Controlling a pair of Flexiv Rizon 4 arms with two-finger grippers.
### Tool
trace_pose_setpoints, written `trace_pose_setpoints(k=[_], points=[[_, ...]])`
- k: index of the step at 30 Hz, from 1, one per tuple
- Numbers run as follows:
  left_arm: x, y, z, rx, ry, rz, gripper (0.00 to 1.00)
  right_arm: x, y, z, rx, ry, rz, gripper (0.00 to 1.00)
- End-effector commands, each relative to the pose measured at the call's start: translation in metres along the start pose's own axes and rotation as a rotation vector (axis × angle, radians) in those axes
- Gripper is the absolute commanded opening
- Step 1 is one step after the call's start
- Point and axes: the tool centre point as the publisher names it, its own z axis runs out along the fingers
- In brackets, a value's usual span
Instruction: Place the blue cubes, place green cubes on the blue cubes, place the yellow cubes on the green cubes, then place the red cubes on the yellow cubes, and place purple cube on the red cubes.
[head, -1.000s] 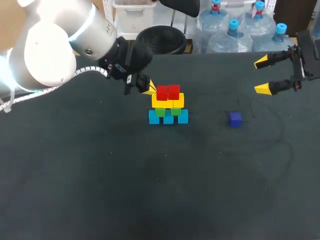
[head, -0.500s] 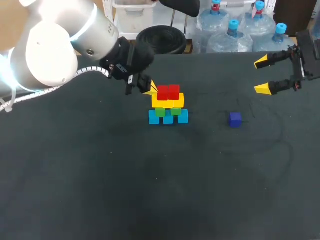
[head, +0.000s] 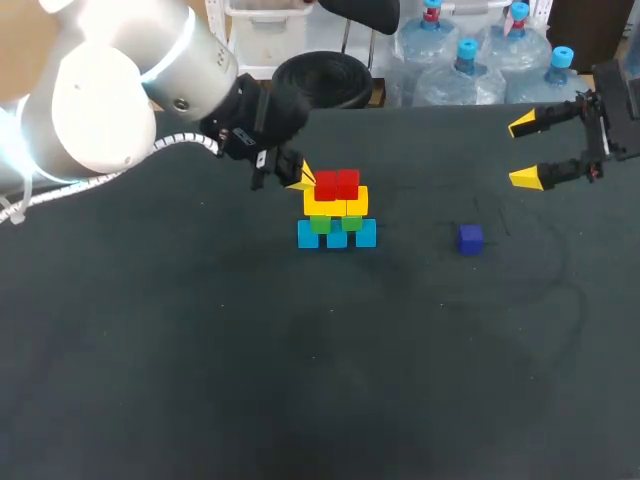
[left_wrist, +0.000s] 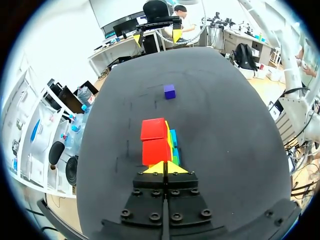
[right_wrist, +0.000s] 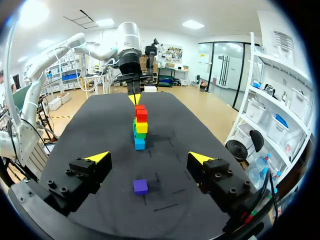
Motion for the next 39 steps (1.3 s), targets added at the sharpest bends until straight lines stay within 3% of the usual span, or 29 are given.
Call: trace_pose_setpoints(k=[1, 28, 37, 39], points=[[0.0, 0.002, 0.0, 0.002, 0.003, 0.0, 0.0, 0.0, 0.0, 0.001, 0.0, -0.001, -0.001, 1.0], [0.004, 0.011, 0.001, 0.007, 0.018, 0.017, 0.0, 0.0, 0.0, 0.001, 0.0, -0.001, -0.001, 1.0], [0.007, 0.014, -0.014, -0.023, 0.019, 0.005, 0.0, 0.0, 0.0, 0.001, 0.0, -0.001, -0.001, 1.0], [0.007, 0.014, -0.021, -0.045, 0.02, 0.017, 0.1, 0.0, 0.0, 0.001, 0.0, -0.001, -0.001, 1.0]])
